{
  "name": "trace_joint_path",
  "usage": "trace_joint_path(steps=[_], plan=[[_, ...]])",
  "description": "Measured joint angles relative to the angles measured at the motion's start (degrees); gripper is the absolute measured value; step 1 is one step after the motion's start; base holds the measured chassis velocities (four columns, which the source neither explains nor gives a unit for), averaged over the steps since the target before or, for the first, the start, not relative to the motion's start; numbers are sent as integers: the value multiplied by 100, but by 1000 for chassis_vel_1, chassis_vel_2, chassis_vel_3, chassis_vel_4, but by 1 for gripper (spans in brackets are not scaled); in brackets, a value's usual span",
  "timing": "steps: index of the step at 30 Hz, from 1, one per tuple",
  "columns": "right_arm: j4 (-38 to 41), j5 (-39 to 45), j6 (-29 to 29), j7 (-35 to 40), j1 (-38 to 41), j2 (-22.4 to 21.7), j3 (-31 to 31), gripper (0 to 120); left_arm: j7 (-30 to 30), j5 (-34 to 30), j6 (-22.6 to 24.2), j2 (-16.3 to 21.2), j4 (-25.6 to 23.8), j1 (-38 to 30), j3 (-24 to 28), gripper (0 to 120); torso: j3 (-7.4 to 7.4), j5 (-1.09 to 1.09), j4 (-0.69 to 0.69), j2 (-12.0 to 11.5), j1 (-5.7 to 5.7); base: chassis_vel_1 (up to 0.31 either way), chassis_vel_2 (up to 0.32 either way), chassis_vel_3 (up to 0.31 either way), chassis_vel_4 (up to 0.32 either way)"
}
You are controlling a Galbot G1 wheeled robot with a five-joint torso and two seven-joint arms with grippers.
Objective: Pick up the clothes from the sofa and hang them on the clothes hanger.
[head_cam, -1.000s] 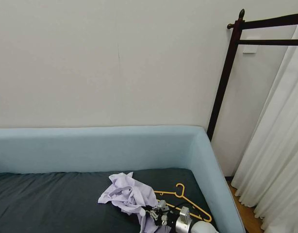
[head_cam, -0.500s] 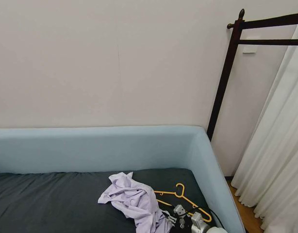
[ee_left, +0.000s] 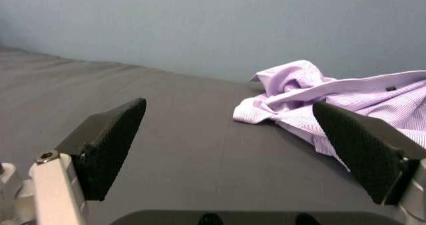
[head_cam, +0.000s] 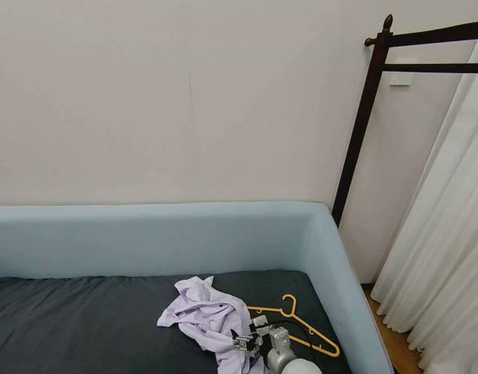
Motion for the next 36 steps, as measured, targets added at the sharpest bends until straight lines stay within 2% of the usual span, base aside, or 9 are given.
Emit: trace_joint_path(steps=[5, 9, 15, 18, 23, 26, 27, 34, 36], plan=[[-136, -209, -16, 53, -50, 114, 109, 99, -2, -2, -18, -15, 39, -1, 5, 99, 0, 0, -2, 0, 0, 0, 0, 0, 0], [-267, -141, -12, 105, 34, 251, 156, 86, -3, 2, -24, -31, 55, -22, 24, 99, 0, 0, 0, 0, 0, 0, 0, 0, 0], [-381, -48, -70, 132, 120, 289, 96, 80, -4, -8, -42, -29, 64, -37, 25, 99, 0, 1, 0, 0, 0, 0, 0, 0, 0], [-504, 20, -103, 82, 132, 303, 86, 65, -3, -14, -46, -28, 77, -45, 25, 99, 0, 1, -1, 0, 0, 0, 0, 0, 0], [-557, 31, -120, 44, 132, 299, 37, 51, -4, -16, -46, -31, 94, -58, 26, 99, 0, 1, -1, 0, 0, 0, 0, 0, 0], [-564, 28, -122, 40, 147, 318, 33, 35, -3, -15, -46, -42, 95, -70, 35, 99, 0, 1, 0, 0, 0, 0, 0, 0, 0], [-564, 28, -122, 40, 147, 318, 33, 35, -3, -15, -46, -42, 95, -70, 35, 99, 0, 1, 0, 0, 0, 0, 0, 0, 0], [-548, -52, -121, 36, 177, 269, -2, 7, -3, -11, -42, -23, 100, -81, 38, 99, 0, 1, 0, 0, 0, 0, 0, 0, 0], [-515, -94, -111, 31, 176, 240, -3, 4, -3, -11, -42, -12, 99, -80, 38, 99, 0, 1, -1, 0, 0, 0, 0, 0, 0]])
